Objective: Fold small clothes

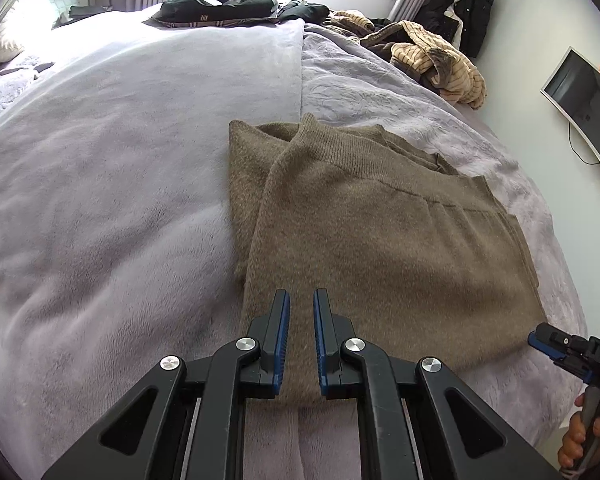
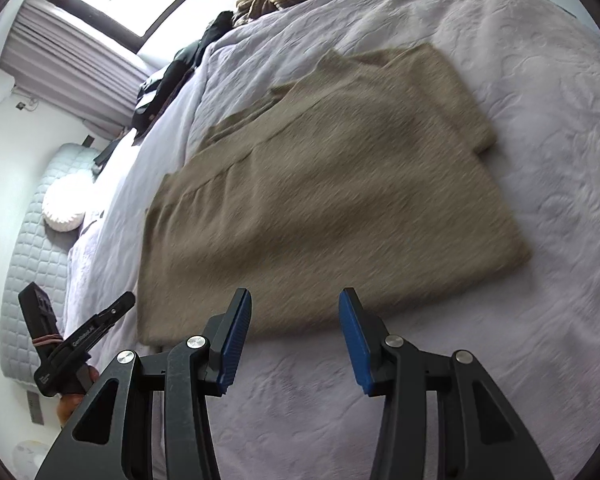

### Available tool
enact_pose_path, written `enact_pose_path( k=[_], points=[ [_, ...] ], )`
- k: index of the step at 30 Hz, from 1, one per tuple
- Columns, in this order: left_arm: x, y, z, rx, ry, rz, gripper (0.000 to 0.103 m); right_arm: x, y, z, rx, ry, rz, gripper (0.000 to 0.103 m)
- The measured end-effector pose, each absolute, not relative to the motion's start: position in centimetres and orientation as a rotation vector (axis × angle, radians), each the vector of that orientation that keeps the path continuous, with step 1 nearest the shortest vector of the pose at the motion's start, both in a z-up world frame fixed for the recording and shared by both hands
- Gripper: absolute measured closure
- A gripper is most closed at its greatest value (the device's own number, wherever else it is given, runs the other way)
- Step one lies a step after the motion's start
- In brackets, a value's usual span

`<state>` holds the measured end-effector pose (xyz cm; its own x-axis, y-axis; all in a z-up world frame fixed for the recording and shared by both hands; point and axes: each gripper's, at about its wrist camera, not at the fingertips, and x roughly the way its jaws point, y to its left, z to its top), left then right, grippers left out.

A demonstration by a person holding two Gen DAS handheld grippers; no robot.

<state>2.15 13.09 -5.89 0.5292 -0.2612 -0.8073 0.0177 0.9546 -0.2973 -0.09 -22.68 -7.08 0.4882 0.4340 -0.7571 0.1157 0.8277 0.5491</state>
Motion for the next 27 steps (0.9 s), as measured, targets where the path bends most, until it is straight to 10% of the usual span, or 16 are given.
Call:
enact_pose_path(
  k=[9, 10, 11, 12, 27],
  points=[
    [1.0, 13.9, -6.1, -0.255, 1.012, -0.147, 0.089, -0.4, -18.9, -7.4, 0.566, 1.091, 0.257, 0.053],
    [0.8, 14.1, -6.1, -0.256, 1.011, -0.142, 0.069, -0.5, -18.4, -7.4, 0.56, 1.094, 0.262, 0.053],
    [0.7, 14.4, -6.1, -0.258, 1.01, -0.132, 0.011, -0.4, -18.1, -7.4, 0.557, 1.096, 0.267, 0.053],
    [0.6, 14.6, -6.0, -0.259, 1.003, -0.113, 0.002, -0.5, -17.7, -7.5, 0.555, 1.1, 0.274, 0.053],
    [0.5, 18.7, -8.7, -0.38, 1.05, -0.092, 0.001, 0.5, -11.0, -9.9, 0.654, 1.183, 0.44, 0.04]
  ],
)
